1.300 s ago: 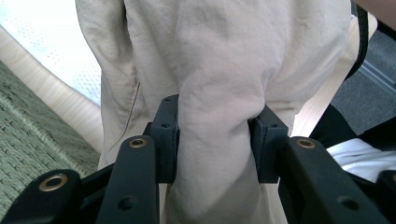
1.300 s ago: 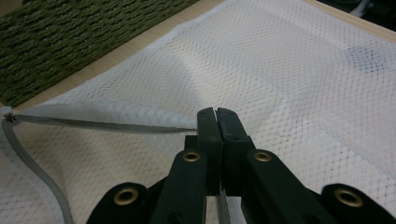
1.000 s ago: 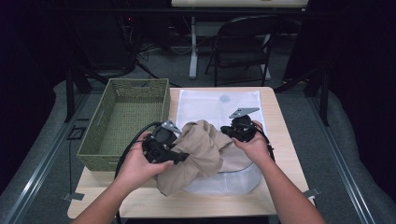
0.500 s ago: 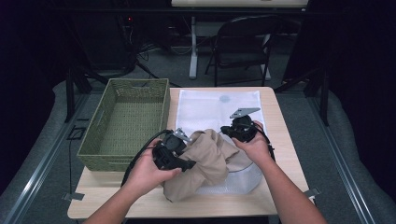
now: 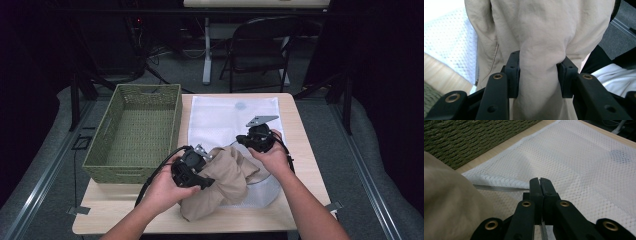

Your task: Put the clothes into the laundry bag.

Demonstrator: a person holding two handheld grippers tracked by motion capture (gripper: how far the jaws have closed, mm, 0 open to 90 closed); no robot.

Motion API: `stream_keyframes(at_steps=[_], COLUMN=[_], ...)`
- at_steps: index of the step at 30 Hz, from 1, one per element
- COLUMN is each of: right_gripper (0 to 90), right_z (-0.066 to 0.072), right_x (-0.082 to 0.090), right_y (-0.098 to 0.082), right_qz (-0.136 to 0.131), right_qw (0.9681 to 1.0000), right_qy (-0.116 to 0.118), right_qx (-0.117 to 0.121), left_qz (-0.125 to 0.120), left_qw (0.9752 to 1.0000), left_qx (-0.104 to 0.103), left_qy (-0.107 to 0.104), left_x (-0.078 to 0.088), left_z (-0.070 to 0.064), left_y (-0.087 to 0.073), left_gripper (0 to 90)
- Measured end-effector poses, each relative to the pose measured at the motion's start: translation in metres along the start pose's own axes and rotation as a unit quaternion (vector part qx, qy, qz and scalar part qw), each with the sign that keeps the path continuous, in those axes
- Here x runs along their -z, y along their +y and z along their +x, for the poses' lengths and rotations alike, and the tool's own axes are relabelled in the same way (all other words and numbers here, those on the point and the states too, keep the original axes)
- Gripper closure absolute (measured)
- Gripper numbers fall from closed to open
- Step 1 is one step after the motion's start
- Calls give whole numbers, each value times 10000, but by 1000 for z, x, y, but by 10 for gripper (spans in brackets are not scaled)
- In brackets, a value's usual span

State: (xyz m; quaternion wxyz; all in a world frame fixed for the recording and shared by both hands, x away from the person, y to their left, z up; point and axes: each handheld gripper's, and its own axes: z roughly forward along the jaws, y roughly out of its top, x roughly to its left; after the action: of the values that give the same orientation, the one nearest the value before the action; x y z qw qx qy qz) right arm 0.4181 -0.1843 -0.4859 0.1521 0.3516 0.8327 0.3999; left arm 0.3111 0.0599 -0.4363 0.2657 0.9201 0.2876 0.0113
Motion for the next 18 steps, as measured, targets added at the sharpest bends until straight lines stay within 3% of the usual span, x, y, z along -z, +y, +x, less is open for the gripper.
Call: stream_keyframes(at_steps=[18], right_gripper=[891], right_z=[7], right_x=[6], right_y=[1], right_qz=[-77], right_qw=[9999], right_qy=[-16], right_qx=[96], left_qz=[133], left_qw=[9998], left_qx=[9], left_qy=[-152], left_x=[-31], left_z=[-7], left_y=[0], left_gripper=[612])
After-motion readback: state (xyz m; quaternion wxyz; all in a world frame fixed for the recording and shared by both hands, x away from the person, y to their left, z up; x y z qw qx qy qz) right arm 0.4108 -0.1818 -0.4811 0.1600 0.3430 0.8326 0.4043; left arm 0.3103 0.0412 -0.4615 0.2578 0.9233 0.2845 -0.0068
